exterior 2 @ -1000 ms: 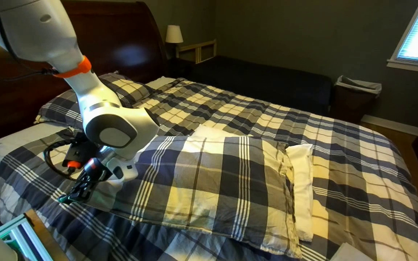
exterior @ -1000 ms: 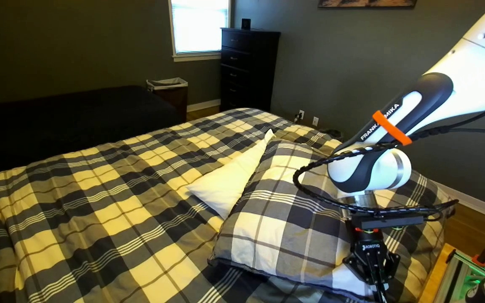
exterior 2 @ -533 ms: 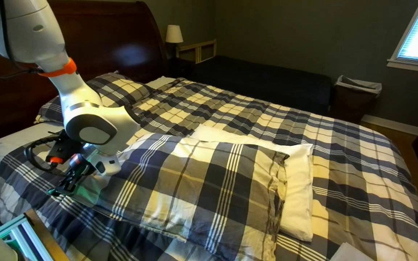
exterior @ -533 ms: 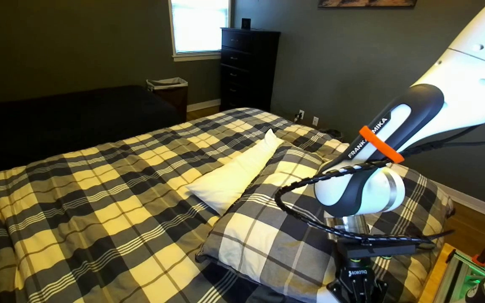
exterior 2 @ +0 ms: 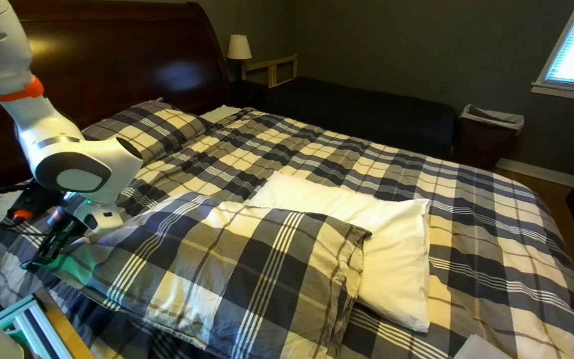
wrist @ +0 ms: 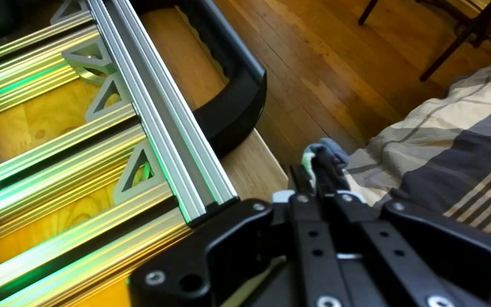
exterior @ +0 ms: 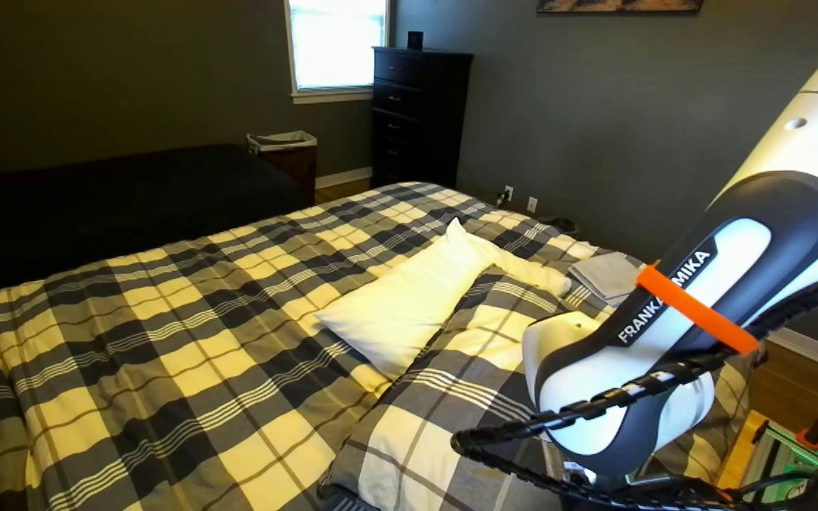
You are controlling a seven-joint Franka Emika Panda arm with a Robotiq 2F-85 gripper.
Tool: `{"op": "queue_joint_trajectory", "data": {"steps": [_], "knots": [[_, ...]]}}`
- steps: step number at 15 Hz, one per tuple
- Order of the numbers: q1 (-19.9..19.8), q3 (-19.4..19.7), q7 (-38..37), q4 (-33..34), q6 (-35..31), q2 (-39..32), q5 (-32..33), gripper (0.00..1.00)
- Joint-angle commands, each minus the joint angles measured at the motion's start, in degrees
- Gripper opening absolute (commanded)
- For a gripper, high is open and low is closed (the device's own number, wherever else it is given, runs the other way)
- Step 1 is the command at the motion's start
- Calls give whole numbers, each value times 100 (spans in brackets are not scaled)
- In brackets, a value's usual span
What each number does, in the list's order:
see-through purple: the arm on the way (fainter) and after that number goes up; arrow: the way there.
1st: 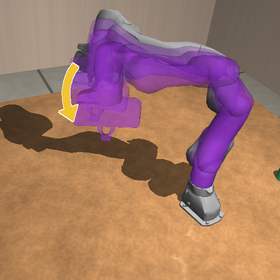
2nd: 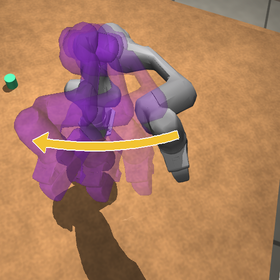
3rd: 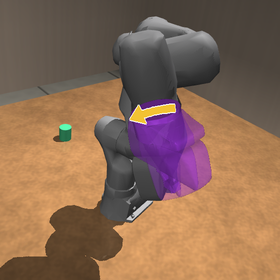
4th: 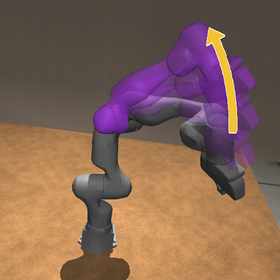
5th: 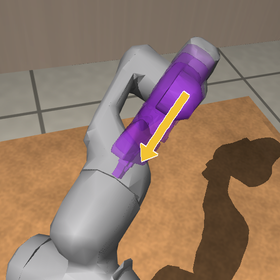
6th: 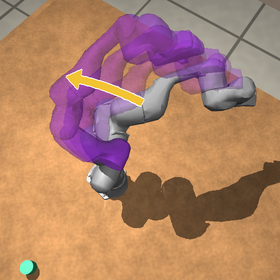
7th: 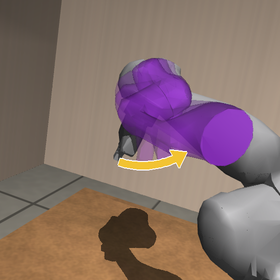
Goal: Move the top pillow forward, then put the white pillow on the checked pillow
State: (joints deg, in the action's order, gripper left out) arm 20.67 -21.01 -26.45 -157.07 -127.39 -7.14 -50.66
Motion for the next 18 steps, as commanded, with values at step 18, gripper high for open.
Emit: {"op": "queue_joint_trajectory", "data": {"steps": [18], "knots": [[316,-442,2531,494,-1085,-1746,-1623,1]]}}
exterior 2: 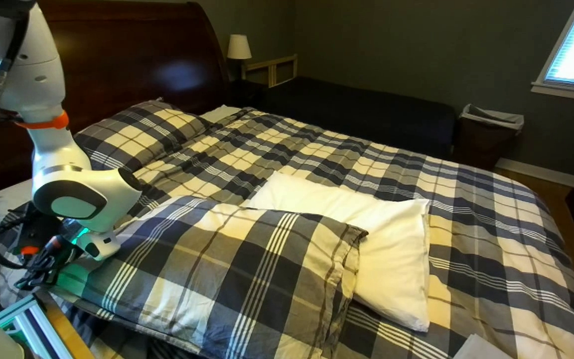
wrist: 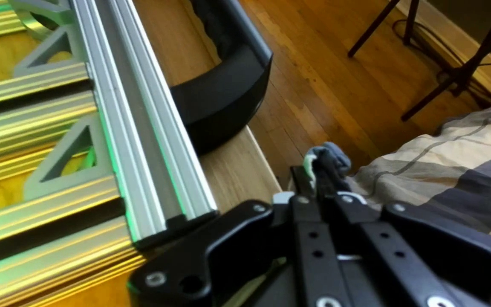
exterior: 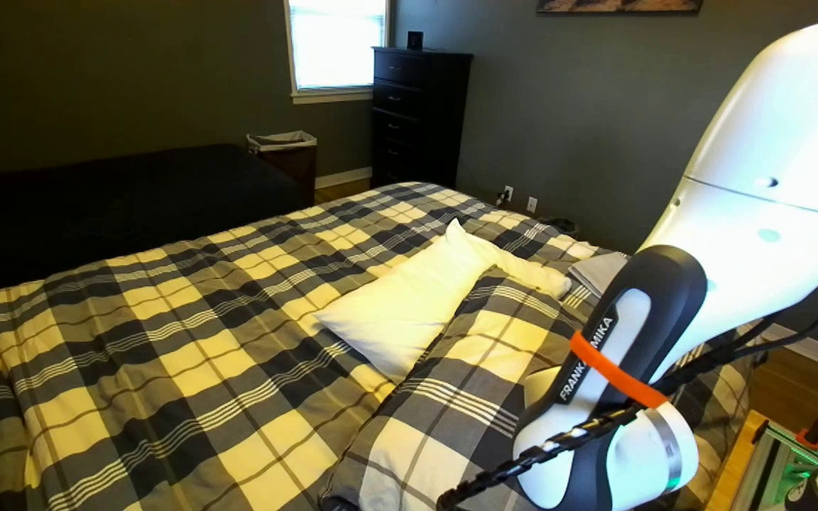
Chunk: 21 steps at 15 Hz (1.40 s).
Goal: Move the top pillow forward, then put the white pillow on the checked pillow
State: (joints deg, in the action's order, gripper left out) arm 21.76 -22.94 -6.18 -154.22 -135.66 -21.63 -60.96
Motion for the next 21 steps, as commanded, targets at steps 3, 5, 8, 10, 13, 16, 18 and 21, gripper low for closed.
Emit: {"op": "queue_joint_trajectory", "data": {"steps": [3,5,8,10,13,16,18,21], "knots": [[304,-351,867,197,-624,-221,-961,1],[376,-414,990,177,-750,-119,-1107,1],[519,-525,970,138,-815,89,-1200,37],[645,-705,932,57,-826,413,-1368,53],[873,-891,670,-152,-940,1038,-1623,75],[1177,-979,-341,-508,-1515,1674,-1295,97],[1338,-974,-1113,-668,-1868,1839,-790,100],[1281,-934,-854,-481,-1751,1627,-903,100]]}}
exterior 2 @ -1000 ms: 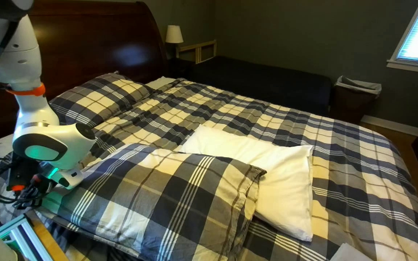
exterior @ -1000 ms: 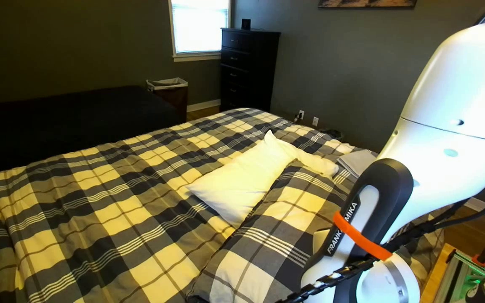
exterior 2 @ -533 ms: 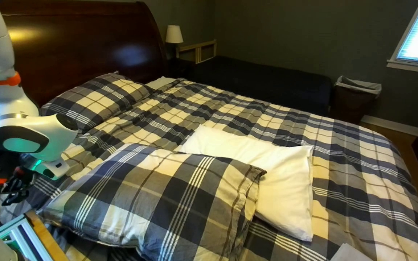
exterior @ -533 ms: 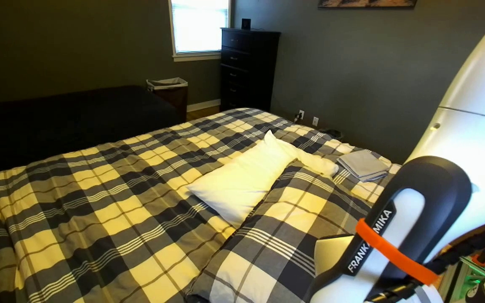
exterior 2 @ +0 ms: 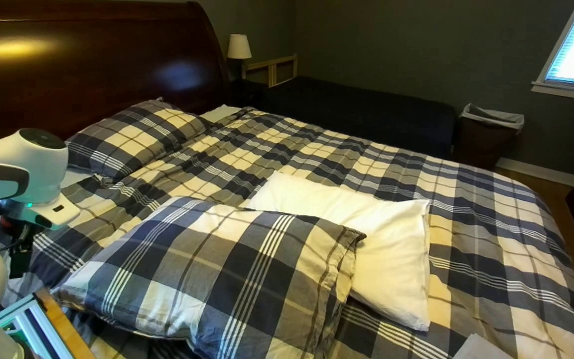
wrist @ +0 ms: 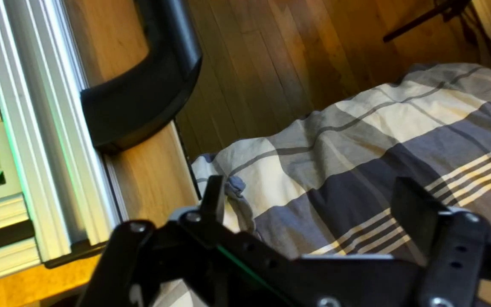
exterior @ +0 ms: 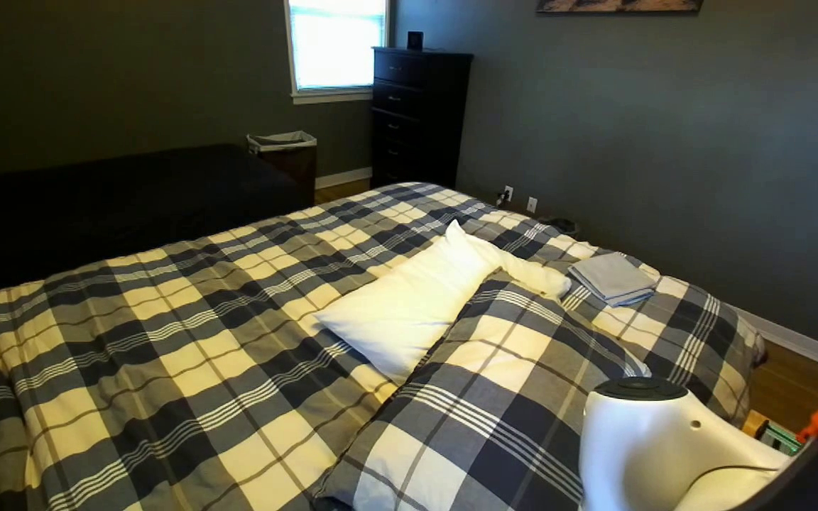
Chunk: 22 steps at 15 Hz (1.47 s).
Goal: Move the top pillow forward, then put the white pillow on the checked pillow
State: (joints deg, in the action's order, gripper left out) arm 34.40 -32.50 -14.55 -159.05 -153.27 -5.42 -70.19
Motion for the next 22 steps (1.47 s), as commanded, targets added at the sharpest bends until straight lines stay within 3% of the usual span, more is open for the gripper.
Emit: {"op": "queue_joint_trajectory", "data": {"steps": [1,5,7,11,14,15,17,21,22], "knots": [[36,20,-79,-16,4,51,40,100],[37,21,-101,-17,4,72,46,100],[-270,337,50,-5,-73,91,-52,100],[-1214,1217,786,74,88,184,-318,100],[-1957,1928,1120,147,85,371,-16,100],[-1655,1628,910,178,-33,135,-82,100],[-1878,1785,1077,206,17,146,-52,100],[-1703,1621,971,203,16,133,-57,100],[-1814,1722,1156,323,-40,152,-131,100]]}}
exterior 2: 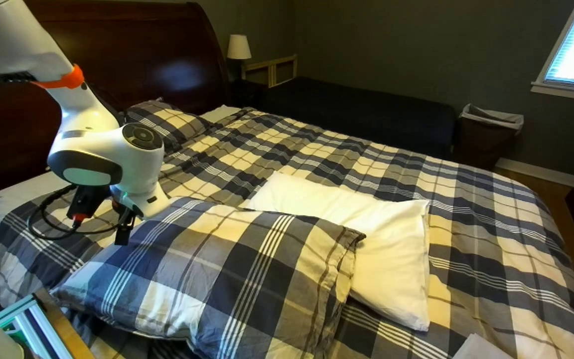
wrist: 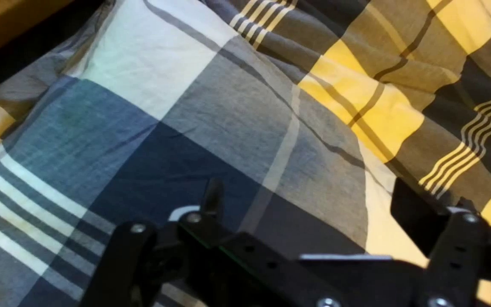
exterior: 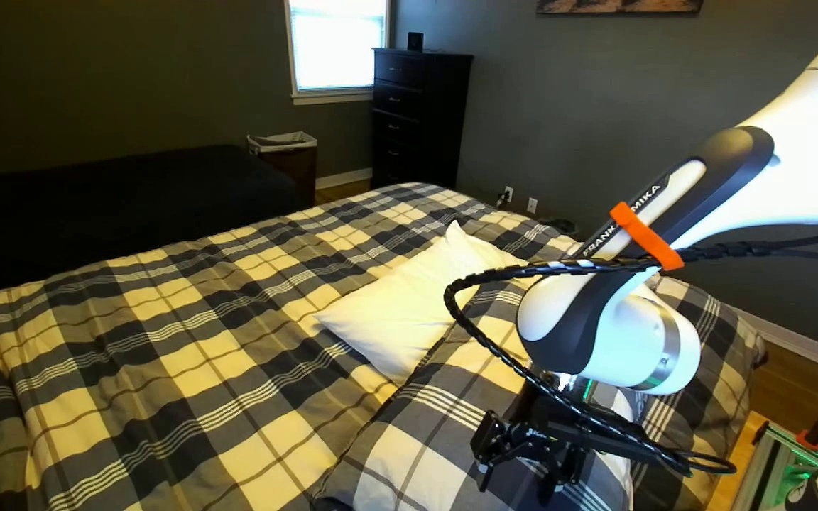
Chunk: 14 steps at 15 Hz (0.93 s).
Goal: Move the top pillow forward, then put the white pillow on the checked pillow
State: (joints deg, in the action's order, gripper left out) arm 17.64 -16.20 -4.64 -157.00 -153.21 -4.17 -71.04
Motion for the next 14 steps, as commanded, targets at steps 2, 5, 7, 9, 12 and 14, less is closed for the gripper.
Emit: {"op": "queue_joint_trajectory", "data": {"steps": [2,5,7,9,12,14], "knots": [[-305,269,278,297,-193,136,169,100],[-387,387,373,669,-663,111,1108,100],[-416,468,509,960,-937,-21,1530,100],[-451,560,557,1283,-1216,-347,2071,100],[-489,721,733,1746,-1653,-903,2591,100],[-506,834,757,2100,-1888,-1299,2722,100]]}}
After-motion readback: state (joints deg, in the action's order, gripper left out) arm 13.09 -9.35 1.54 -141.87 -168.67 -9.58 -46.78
